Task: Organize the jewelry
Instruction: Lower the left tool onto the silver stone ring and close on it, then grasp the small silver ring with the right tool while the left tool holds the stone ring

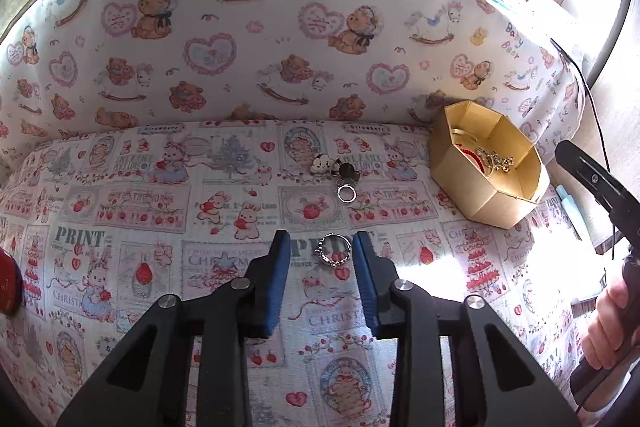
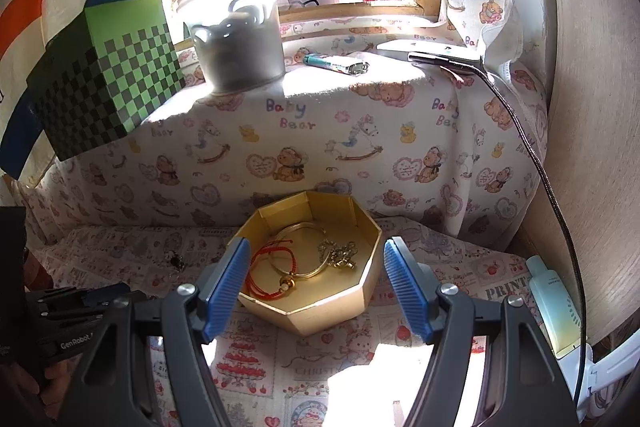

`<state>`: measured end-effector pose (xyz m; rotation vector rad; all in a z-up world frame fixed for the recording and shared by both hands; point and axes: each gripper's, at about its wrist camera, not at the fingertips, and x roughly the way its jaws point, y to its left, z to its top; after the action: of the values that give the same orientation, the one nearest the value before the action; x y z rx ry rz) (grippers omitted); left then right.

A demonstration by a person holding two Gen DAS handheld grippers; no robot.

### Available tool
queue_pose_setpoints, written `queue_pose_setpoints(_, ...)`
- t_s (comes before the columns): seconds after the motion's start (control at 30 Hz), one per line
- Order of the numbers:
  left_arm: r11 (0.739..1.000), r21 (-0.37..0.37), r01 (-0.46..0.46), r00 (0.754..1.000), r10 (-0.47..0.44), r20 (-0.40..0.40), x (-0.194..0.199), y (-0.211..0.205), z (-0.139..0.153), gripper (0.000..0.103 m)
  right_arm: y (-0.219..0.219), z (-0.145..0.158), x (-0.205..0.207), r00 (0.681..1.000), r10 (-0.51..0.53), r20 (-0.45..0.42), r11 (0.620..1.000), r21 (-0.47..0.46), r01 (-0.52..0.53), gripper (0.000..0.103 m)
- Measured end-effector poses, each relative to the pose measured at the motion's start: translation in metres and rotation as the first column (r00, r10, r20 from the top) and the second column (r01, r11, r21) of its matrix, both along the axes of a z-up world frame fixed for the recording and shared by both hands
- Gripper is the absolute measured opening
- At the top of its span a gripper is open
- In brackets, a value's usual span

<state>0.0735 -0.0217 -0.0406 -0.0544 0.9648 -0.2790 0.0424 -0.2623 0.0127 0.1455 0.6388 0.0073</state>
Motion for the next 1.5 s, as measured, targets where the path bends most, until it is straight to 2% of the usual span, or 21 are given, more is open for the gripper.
queue_pose_setpoints(0.27, 0.998, 0.061, 0.02, 1.0, -0.019, -0.017, 0.017, -0.024, -0.006, 0.028, 0.0, 0.001, 0.0, 1.0, -0.004, 0.001, 1.0, 0.002, 0.004, 0.067)
queue_pose_setpoints(0.4, 0.996, 0.09, -0.015, 0.999, 0.019, -0.038, 0.023, -0.039, -0.009, 0.028, 0.0, 0.0, -0.002, 1.0, -0.016, 0.011, 1.0, -0.004, 0.016, 0.067)
queue_pose_setpoints(0.53, 0.988, 0.155, -0.02, 1.0, 0.024, -0.018, 0.024, -0.053, -0.012, 0.02, 0.0, 0.001, -0.003, 1.0, -0.02, 0.019, 1.0, -0.007, 0.021, 0.067)
queue_pose_setpoints(0.63, 0.989, 0.146, -0.01, 1.0, 0.013, -0.019, 0.023, -0.058, -0.009, 0.02, 0.0, 0.003, -0.005, 0.999, -0.019, 0.028, 1.0, -0.006, 0.019, 0.067)
queue_pose_setpoints(0.8, 0.993, 0.11, -0.047, 0.995, 0.037, 0.092, 0.007, -0.04, 0.024, 0.02, 0.002, 0.014, -0.017, 0.997, -0.019, 0.069, 1.0, 0.025, 0.017, 0.067)
queue_pose_setpoints(0.9, 0.996, 0.062, -0.06, 0.987, 0.05, 0.153, -0.003, -0.019, 0.045, 0.02, 0.014, 0.031, -0.036, 0.989, 0.001, 0.15, 0.998, 0.056, -0.01, 0.067)
queue_pose_setpoints(0.93, 0.996, 0.067, -0.063, 0.981, 0.049, 0.186, -0.003, -0.01, 0.05, 0.02, 0.02, 0.037, -0.04, 0.985, 0.009, 0.171, 0.999, 0.05, -0.017, 0.067)
queue_pose_setpoints(1.0, 0.987, 0.093, -0.13, 0.969, 0.106, 0.225, 0.003, 0.008, 0.052, 0.02, 0.038, 0.047, -0.042, 0.984, 0.027, 0.175, 0.999, 0.027, -0.033, 0.067)
queue_pose_setpoints(1.07, 0.979, 0.075, -0.191, 0.962, 0.172, 0.211, 0.011, 0.031, 0.051, 0.02, 0.061, 0.053, -0.032, 0.99, 0.073, 0.121, 0.997, 0.013, -0.075, 0.067)
queue_pose_setpoints(1.13, 0.978, 0.031, -0.206, 0.962, 0.196, 0.19, 0.015, 0.054, 0.048, 0.02, 0.086, 0.052, -0.019, 0.99, 0.127, 0.055, 0.992, 0.014, -0.128, 0.067)
queue_pose_setpoints(1.23, 0.97, 0.065, -0.236, 0.949, 0.216, 0.229, 0.016, 0.062, 0.047, 0.02, 0.121, 0.041, 0.0, 0.989, 0.146, -0.009, 0.989, -0.026, -0.146, 0.067)
queue_pose_setpoints(1.3, 0.973, 0.039, -0.229, 0.955, 0.216, 0.205, 0.018, 0.066, 0.044, 0.02, 0.141, 0.025, 0.017, 0.983, 0.162, -0.083, 0.984, -0.061, -0.167, 0.066)
queue_pose_setpoints(1.37, 0.973, -0.017, -0.229, 0.956, 0.228, 0.184, 0.016, 0.07, 0.045, 0.02, 0.153, 0.004, 0.036, 0.974, 0.144, -0.177, 0.985, -0.073, -0.159, 0.058)
queue_pose_setpoints(1.43, 0.971, -0.059, -0.232, 0.944, 0.239, 0.227, 0.003, 0.08, 0.058, 0.02, 0.16, -0.015, 0.05, 0.961, 0.148, -0.233, 0.984, -0.059, -0.165, 0.049)
queue_pose_setpoints(1.5, 0.966, -0.053, -0.255, 0.926, 0.259, 0.274, -0.006, 0.083, 0.068, 0.02, 0.163, -0.031, 0.06, 0.952, 0.135, -0.275, 0.986, -0.058, -0.157, 0.042)
